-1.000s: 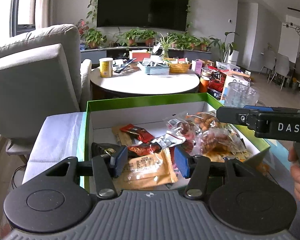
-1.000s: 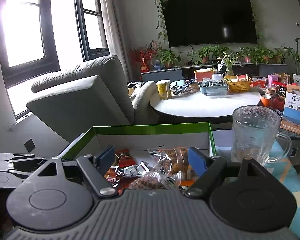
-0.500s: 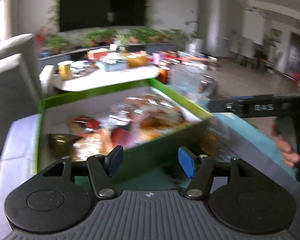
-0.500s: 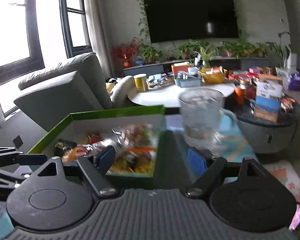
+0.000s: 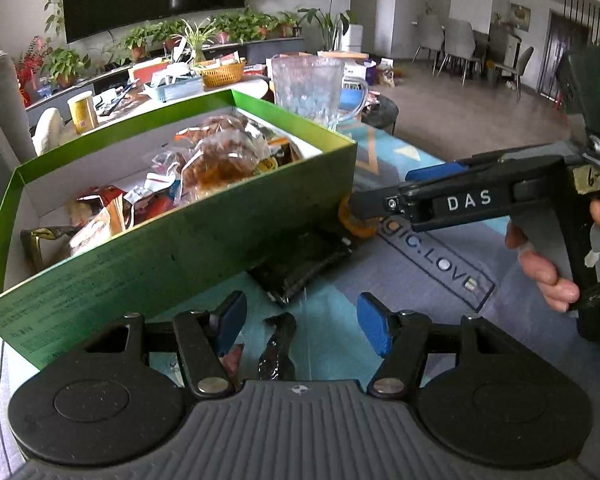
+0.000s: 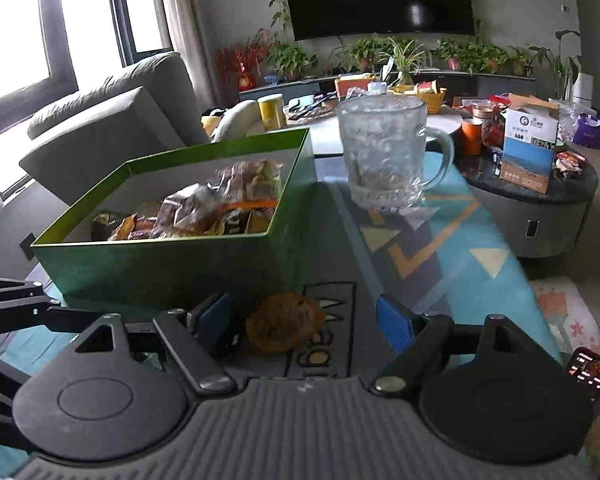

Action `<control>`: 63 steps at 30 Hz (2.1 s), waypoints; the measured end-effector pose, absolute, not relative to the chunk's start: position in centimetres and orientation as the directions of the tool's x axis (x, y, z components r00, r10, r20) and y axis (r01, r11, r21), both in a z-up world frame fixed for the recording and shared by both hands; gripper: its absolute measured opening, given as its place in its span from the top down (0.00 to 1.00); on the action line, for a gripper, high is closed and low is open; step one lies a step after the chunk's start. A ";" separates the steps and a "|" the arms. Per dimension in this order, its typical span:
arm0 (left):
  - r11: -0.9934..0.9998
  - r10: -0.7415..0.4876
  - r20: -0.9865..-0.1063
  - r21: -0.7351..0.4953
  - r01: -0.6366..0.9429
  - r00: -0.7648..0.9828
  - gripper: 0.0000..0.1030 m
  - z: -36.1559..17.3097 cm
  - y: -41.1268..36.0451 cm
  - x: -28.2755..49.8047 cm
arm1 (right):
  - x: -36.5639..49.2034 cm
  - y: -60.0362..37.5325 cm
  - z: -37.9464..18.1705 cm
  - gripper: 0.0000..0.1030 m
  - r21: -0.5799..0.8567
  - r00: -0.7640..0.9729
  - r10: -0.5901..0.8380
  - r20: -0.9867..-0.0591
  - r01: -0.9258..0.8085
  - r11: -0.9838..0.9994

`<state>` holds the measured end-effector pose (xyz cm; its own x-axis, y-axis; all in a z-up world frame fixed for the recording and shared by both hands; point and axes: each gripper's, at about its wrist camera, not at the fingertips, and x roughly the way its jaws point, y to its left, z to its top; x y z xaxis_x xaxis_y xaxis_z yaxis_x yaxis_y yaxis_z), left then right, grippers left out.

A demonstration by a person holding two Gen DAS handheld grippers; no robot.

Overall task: Organize snacks
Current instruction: 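Move both tools back from the box to the remaining snacks, then grasp the small dark packet with the left tool while the right grasps the orange round candy, then carry both snacks over the green box and open both tools to drop them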

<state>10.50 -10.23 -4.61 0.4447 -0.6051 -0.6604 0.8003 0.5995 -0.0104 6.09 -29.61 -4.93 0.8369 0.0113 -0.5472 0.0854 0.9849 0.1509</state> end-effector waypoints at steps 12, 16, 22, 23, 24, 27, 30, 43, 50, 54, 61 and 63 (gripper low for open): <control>0.618 -0.597 -0.677 -0.046 0.785 0.430 0.47 -5.6 -9.6 10.6 | 7.3 -28.9 -6.0 0.54 0.160 0.824 0.015 -0.566 0.092 0.983; 0.621 -0.603 -0.674 -0.061 0.782 0.427 0.64 -5.5 -9.3 10.4 | 7.6 -28.5 -6.4 0.54 0.142 0.814 -0.012 -0.581 0.117 0.983; 0.605 -0.621 -0.675 -0.088 0.791 0.399 0.72 -5.4 -9.0 9.6 | 7.5 -27.8 -6.6 0.55 0.074 0.813 -0.056 -0.580 0.121 0.990; 0.604 -0.621 -0.673 -0.085 0.793 0.401 0.72 -5.4 -8.9 9.4 | 7.4 -27.9 -6.5 0.55 0.085 0.814 -0.049 -0.579 0.120 0.989; 0.603 -0.623 -0.670 -0.084 0.793 0.403 0.72 -5.3 -8.9 9.1 | 7.2 -28.0 -6.5 0.55 0.097 0.815 -0.042 -0.578 0.120 0.988; 0.605 -0.625 -0.663 -0.078 0.792 0.412 0.72 -4.8 -8.6 8.8 | 6.6 -28.0 -6.3 0.55 0.123 0.820 -0.022 -0.572 0.113 0.986; 0.609 -0.632 -0.642 -0.067 0.790 0.433 0.72 -3.8 -8.1 8.4 | 6.0 -28.0 -5.9 0.55 0.125 0.829 -0.018 -0.558 0.105 0.987; 0.655 -0.642 -0.547 -0.026 0.755 0.538 0.72 0.2 -6.7 9.4 | 3.7 -27.5 -2.3 0.55 0.090 0.913 -0.023 -0.407 0.066 0.994; 0.699 -0.627 -0.486 -0.007 0.715 0.609 0.72 2.2 -6.1 11.5 | 4.8 -26.8 -0.4 0.55 0.101 0.935 0.065 -0.348 -0.032 0.994; 0.724 -0.613 -0.461 -0.004 0.689 0.641 0.72 3.1 -6.1 13.1 | 6.1 -26.0 0.5 0.55 0.089 0.941 0.081 -0.327 -0.055 0.994; 0.760 -0.586 -0.445 -0.012 0.649 0.678 0.72 3.5 -5.9 16.0 | 8.3 -24.8 1.3 0.55 0.090 0.942 0.118 -0.313 -0.095 0.991; 0.775 -0.574 -0.435 -0.017 0.631 0.694 0.72 3.5 -5.7 16.9 | 8.8 -24.6 1.4 0.55 0.092 0.942 0.126 -0.311 -0.102 0.991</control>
